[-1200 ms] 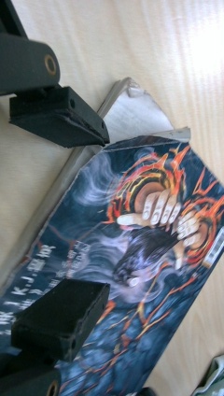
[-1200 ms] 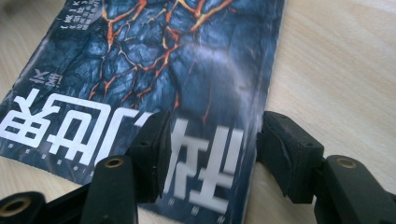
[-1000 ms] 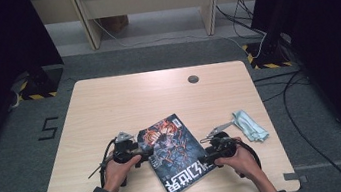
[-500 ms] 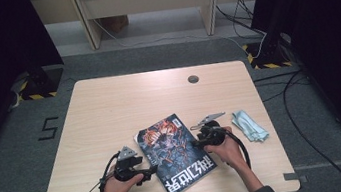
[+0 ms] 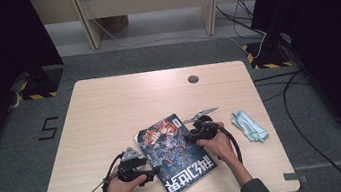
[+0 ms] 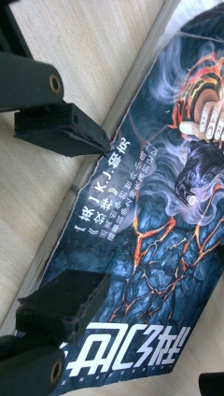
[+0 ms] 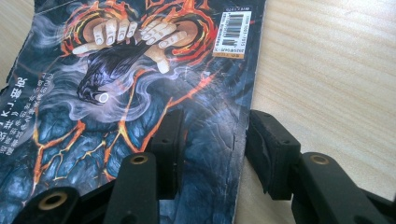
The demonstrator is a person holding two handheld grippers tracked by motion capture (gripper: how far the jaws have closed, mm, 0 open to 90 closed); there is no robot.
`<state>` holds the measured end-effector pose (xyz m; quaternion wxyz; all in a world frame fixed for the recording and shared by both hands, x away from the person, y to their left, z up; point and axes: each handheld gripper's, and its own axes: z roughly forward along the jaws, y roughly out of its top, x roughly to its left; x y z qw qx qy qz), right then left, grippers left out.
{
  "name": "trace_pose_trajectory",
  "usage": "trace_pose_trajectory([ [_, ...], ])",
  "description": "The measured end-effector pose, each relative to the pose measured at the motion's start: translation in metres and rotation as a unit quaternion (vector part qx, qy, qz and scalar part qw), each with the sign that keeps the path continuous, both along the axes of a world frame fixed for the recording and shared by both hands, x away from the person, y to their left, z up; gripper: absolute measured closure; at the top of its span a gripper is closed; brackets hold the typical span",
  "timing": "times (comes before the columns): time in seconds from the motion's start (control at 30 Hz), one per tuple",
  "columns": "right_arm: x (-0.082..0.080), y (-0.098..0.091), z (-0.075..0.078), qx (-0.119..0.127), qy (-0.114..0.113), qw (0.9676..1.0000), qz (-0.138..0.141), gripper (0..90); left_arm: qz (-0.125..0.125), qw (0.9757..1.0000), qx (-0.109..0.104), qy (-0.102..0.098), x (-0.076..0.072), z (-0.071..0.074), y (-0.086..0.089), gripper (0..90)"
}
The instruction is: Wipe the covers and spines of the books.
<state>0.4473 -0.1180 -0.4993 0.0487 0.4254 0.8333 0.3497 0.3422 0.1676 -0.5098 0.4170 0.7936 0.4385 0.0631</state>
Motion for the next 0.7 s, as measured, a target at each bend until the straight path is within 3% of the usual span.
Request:
trace_pose_trajectory([
  [0.37,0.000,-0.003,-0.001,0.018,0.015,0.9995,-0.020,60.8,0.008,0.9999,0.012,-0.001,-0.001,-0.002,-0.005,30.0],
  [0.53,0.000,-0.010,0.001,0.052,0.028,0.9976,-0.036,63.1,0.008,0.9998,0.018,-0.006,-0.001,-0.002,-0.005,31.9],
  [0.7,-0.002,-0.017,0.015,0.113,0.024,0.9927,-0.035,67.8,0.005,0.9995,0.030,-0.012,-0.002,-0.002,-0.005,32.9],
])
